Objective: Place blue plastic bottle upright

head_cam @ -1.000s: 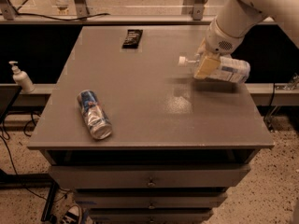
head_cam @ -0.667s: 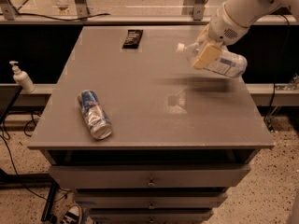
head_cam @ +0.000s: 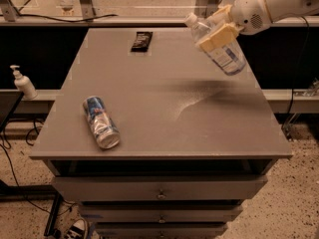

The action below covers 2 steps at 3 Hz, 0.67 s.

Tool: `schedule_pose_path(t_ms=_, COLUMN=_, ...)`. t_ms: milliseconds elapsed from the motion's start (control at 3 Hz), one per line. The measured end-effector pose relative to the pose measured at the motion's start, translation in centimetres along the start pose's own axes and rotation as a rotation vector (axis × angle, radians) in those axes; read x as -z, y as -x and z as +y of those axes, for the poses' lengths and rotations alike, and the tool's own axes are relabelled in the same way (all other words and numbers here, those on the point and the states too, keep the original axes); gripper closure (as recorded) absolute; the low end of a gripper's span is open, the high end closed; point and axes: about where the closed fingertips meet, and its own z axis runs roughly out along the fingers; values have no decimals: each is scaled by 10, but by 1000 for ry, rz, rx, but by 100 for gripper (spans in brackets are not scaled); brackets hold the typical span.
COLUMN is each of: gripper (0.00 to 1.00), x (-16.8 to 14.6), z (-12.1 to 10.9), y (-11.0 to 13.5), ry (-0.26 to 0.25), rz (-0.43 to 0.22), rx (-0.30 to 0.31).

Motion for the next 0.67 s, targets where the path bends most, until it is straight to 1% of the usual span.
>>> schedule_pose_path(t_ms=333, gripper=100, x=10, z=-3, y=12, ry=-9, rz=-203, rx=-78)
schedule_pose_path(t_ms=667, gripper=100, x=18, z=-4, y=12, ry=-22, rz=-360, rx=-162)
